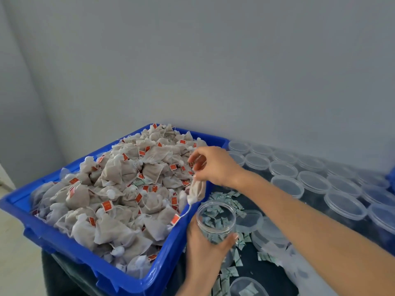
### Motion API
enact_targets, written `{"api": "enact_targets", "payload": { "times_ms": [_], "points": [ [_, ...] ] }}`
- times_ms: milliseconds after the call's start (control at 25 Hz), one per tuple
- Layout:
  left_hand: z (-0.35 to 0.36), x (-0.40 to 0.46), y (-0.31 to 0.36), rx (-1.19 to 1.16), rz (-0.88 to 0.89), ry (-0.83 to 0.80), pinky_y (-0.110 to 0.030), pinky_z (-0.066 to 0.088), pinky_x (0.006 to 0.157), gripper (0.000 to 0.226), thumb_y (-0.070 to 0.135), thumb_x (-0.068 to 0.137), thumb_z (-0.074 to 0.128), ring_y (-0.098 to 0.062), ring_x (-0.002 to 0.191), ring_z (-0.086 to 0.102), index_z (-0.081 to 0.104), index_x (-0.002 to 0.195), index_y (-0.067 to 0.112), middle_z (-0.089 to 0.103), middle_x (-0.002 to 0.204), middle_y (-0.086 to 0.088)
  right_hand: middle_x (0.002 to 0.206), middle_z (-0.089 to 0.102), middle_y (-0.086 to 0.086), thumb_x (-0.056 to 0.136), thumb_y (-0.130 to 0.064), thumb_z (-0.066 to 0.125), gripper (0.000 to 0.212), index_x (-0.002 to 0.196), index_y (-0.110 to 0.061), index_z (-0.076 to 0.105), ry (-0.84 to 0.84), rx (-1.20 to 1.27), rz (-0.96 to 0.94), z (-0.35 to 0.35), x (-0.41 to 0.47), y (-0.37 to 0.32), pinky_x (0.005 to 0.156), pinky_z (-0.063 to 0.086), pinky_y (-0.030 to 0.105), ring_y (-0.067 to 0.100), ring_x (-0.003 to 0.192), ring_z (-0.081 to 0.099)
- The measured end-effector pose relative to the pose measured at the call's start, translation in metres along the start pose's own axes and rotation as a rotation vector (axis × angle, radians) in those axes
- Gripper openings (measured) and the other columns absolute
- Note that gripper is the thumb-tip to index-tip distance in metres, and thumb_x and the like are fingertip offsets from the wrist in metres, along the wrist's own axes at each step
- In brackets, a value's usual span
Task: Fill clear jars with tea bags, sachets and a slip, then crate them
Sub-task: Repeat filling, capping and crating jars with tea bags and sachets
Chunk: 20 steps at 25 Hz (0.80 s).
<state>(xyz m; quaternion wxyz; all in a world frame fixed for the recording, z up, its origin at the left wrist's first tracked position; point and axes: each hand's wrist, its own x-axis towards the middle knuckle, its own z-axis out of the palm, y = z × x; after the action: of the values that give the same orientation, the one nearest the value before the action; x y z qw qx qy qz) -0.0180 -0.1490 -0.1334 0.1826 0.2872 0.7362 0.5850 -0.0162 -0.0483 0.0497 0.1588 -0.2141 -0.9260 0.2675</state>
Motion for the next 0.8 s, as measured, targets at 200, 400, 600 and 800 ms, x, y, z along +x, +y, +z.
{"api": "enact_targets", "payload": {
  "times_ms": [200,400,600,800],
  "points": [
    [-0.008,-0.006,0.025,-0.198,0.147,-0.120,-0.003,0.041,0.082,0.084,0.034,0.054,0.092,0.023,0.104,0.045,0.038,0.106,0.074,0.049,0.111,0.043,0.077,0.063,-0.013,0.074,-0.007,0.075,0.030,0.090,-0.028,0.062,0.088,-0.036,0.004,-0.041,-0.037,0.007,0.065,0.051,0.016,-0.007,0.064,0.057],
    [-0.004,-0.004,0.036,-0.190,0.124,-0.150,-0.025,0.046,0.094,0.081,0.047,0.052,0.090,0.000,0.114,0.051,0.045,0.120,0.043,0.052,0.122,0.018,0.075,0.066,-0.013,0.085,-0.026,0.068,0.002,0.085,-0.025,0.066,-0.053,-0.088,0.057,-0.035,-0.062,0.011,0.062,0.050,0.013,-0.006,0.064,0.061],
    [-0.016,-0.009,0.059,-0.071,0.192,-0.188,-0.018,0.039,0.094,0.110,0.055,0.054,0.085,0.004,0.120,0.041,0.021,0.142,0.042,0.038,0.130,0.025,0.072,0.059,-0.021,0.089,-0.024,0.062,0.007,0.084,-0.029,0.064,0.034,-0.142,-0.007,-0.044,-0.056,-0.010,0.064,0.043,0.008,-0.012,0.065,0.055],
    [-0.042,0.012,0.089,-0.023,0.260,-0.239,-0.020,0.043,0.090,0.090,0.072,0.046,0.071,0.003,0.115,0.045,0.027,0.122,0.049,0.044,0.122,0.024,0.073,0.060,-0.019,0.089,-0.025,0.061,0.007,0.087,-0.027,0.068,0.031,-0.229,-0.075,-0.037,-0.043,-0.037,0.063,0.043,0.011,-0.007,0.067,0.057]
  ]
}}
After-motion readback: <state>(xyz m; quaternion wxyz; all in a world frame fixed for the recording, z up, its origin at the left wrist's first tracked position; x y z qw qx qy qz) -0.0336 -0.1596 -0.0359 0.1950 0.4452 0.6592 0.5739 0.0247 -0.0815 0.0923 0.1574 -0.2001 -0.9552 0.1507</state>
